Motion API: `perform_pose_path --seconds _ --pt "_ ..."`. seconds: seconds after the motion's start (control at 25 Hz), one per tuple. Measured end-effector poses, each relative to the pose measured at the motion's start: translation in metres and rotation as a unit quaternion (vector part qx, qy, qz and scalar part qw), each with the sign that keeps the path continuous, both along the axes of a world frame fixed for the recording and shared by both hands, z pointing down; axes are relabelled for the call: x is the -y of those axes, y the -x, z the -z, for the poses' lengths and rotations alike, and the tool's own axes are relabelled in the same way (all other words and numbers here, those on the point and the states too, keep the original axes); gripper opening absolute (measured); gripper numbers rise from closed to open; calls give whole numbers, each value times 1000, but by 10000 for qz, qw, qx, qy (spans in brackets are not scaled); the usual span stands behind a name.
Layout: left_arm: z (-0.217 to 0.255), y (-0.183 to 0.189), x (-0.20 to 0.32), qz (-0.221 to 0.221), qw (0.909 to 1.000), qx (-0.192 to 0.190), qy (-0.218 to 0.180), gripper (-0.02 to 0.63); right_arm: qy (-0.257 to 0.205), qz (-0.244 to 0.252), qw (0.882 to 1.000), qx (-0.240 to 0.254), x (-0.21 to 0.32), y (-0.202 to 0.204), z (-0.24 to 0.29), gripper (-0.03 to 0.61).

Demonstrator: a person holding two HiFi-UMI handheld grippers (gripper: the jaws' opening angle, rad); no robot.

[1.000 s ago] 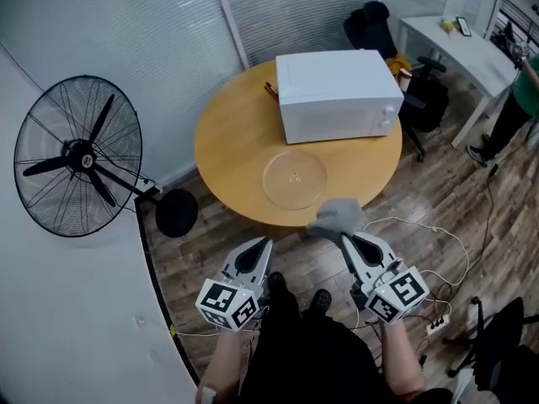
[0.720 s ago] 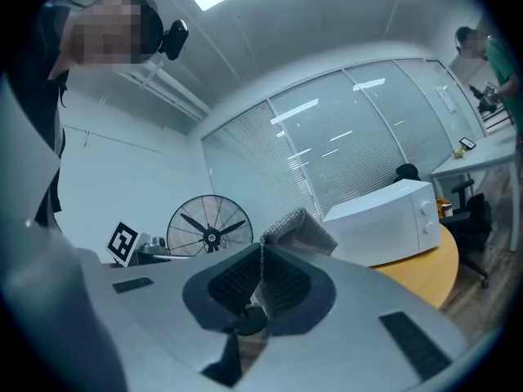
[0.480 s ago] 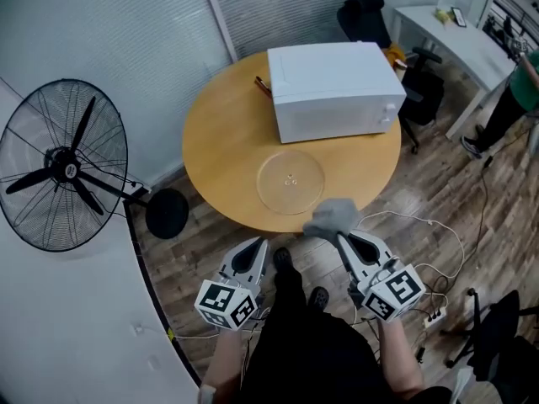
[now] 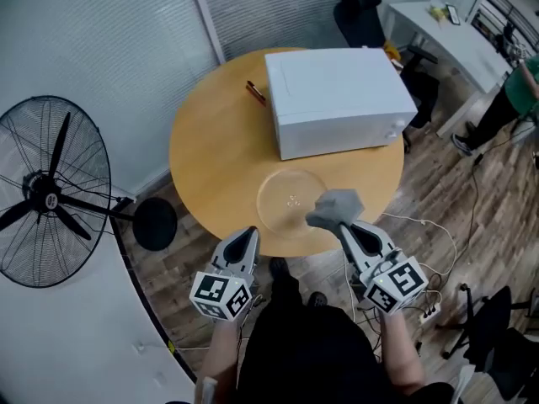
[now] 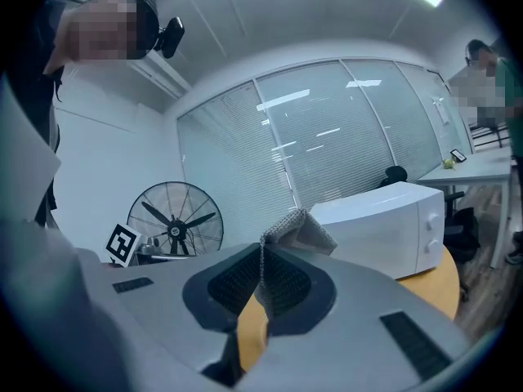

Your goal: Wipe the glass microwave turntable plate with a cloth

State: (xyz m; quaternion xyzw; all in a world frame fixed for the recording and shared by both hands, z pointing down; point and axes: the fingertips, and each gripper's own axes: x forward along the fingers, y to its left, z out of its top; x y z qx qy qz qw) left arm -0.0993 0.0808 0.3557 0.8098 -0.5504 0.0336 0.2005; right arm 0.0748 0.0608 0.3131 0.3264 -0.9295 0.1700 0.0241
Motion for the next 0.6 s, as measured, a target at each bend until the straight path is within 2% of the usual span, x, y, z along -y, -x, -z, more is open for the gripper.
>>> perform_pose_path --seconds 0.2,0.4,0.6 --pt "-13 30 33 -218 9997 -57 133 -5 101 -299 9995 -95 31 22 -9 21" --pt "-42 42 56 -433 9979 -112 473 -6 309 -506 9980 -225 49 35 -32 21" --pt "-83 47 59 -337 9939 -356 991 -5 436 -298 9983 -255 49 54 -50 21"
